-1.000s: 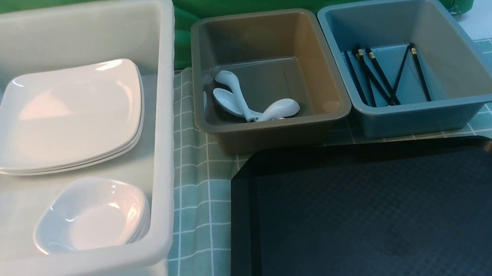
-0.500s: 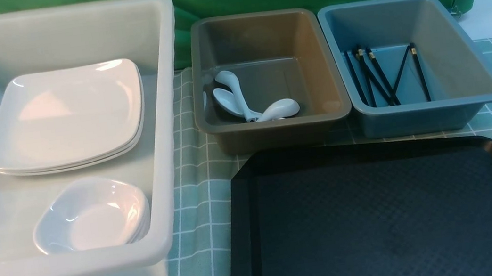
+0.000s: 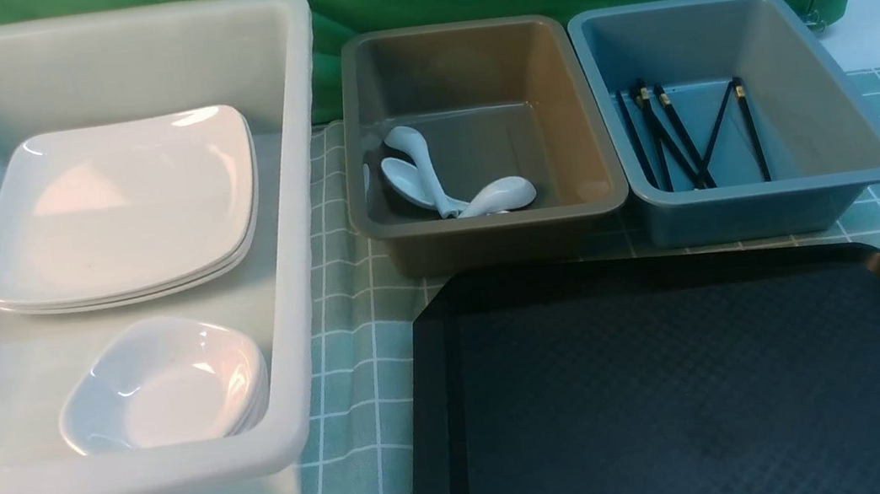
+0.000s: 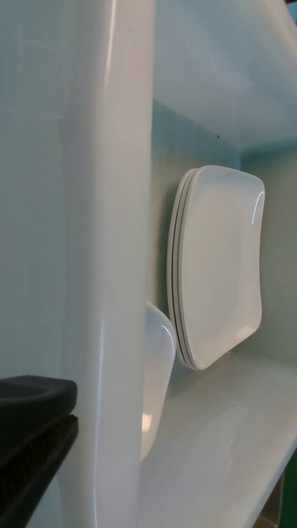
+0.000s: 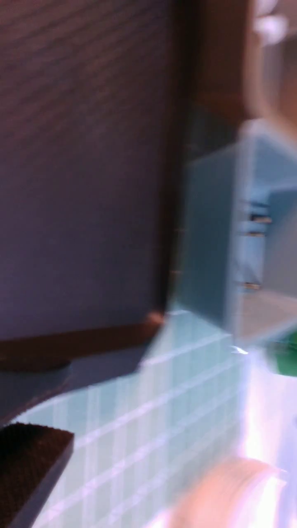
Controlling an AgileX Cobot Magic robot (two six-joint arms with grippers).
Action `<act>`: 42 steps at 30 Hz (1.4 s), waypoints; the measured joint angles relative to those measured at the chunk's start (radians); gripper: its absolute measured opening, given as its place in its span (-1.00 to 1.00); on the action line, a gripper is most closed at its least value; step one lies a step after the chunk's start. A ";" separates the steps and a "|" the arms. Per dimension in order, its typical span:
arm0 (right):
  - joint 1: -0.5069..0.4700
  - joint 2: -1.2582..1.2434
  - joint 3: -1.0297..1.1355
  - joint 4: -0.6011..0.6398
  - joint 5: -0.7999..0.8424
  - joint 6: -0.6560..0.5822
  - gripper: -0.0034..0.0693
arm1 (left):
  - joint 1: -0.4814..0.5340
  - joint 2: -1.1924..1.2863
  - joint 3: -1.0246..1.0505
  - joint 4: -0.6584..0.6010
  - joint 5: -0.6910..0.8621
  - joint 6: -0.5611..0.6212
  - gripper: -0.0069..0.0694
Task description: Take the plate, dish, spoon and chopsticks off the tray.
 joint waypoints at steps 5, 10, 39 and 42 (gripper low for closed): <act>0.032 -0.072 0.010 0.000 0.062 0.001 -0.31 | 0.000 0.000 0.000 0.012 0.001 -0.001 -0.77; 0.062 -0.073 0.010 -0.007 0.075 -0.001 -0.27 | 0.000 0.000 0.000 0.015 0.001 -0.001 -0.77; 0.063 -0.073 0.010 -0.009 0.075 0.026 -0.24 | 0.000 0.000 0.000 0.022 0.001 0.000 -0.77; 0.063 -0.073 0.010 -0.009 0.075 0.026 -0.24 | 0.000 0.000 0.000 0.022 0.001 0.000 -0.77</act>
